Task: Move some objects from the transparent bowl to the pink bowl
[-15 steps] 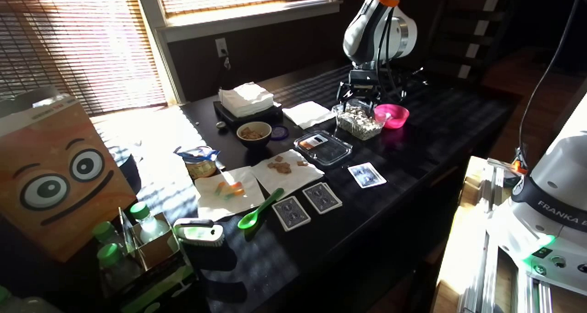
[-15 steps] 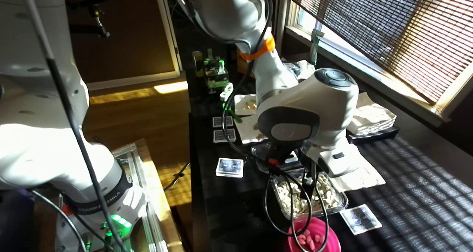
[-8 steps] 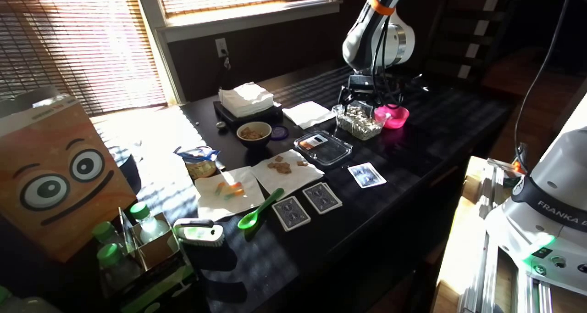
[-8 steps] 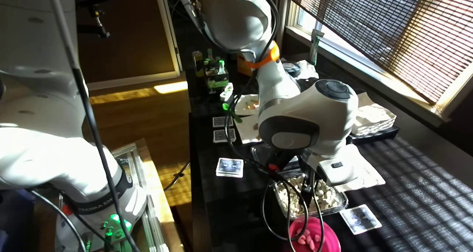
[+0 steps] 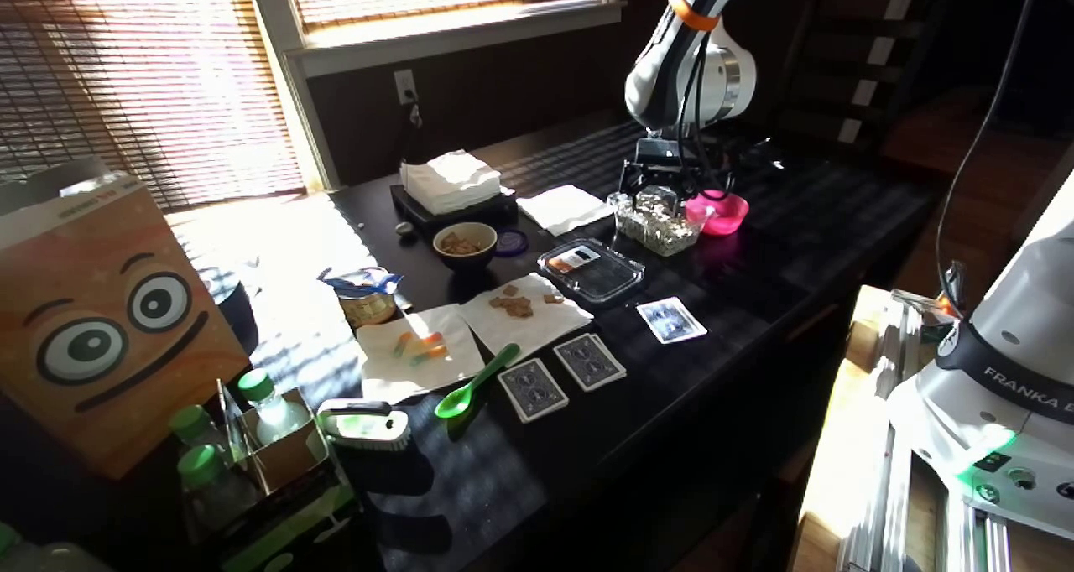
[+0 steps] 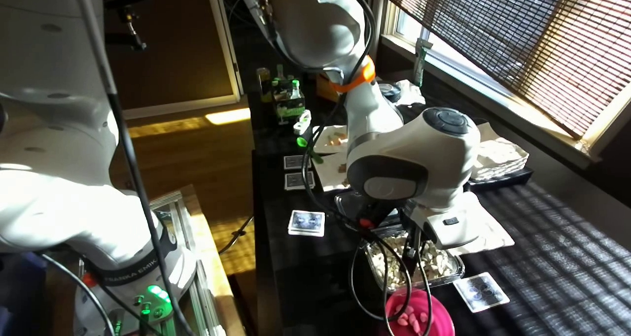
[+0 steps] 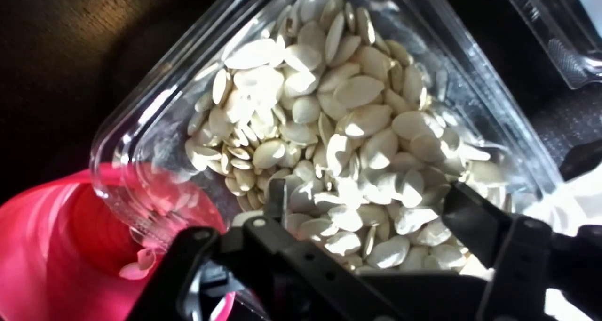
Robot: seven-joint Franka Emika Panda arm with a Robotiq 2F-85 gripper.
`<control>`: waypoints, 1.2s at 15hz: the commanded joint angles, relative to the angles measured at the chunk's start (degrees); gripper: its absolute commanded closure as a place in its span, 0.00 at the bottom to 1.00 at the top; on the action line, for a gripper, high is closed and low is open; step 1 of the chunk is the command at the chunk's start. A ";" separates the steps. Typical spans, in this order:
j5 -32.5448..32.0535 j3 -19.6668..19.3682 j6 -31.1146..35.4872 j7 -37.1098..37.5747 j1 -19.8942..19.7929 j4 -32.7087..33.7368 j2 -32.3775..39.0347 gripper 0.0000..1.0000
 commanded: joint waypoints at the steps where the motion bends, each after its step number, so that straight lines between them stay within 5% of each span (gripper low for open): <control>1: 1.82 0.26 -1.21 0.35 -0.13 1.58 1.63 0.46; 8: 2.32 0.60 -1.66 0.56 -0.15 2.07 1.92 0.95; 18: 1.59 -0.13 -2.09 0.95 0.30 2.25 1.58 0.94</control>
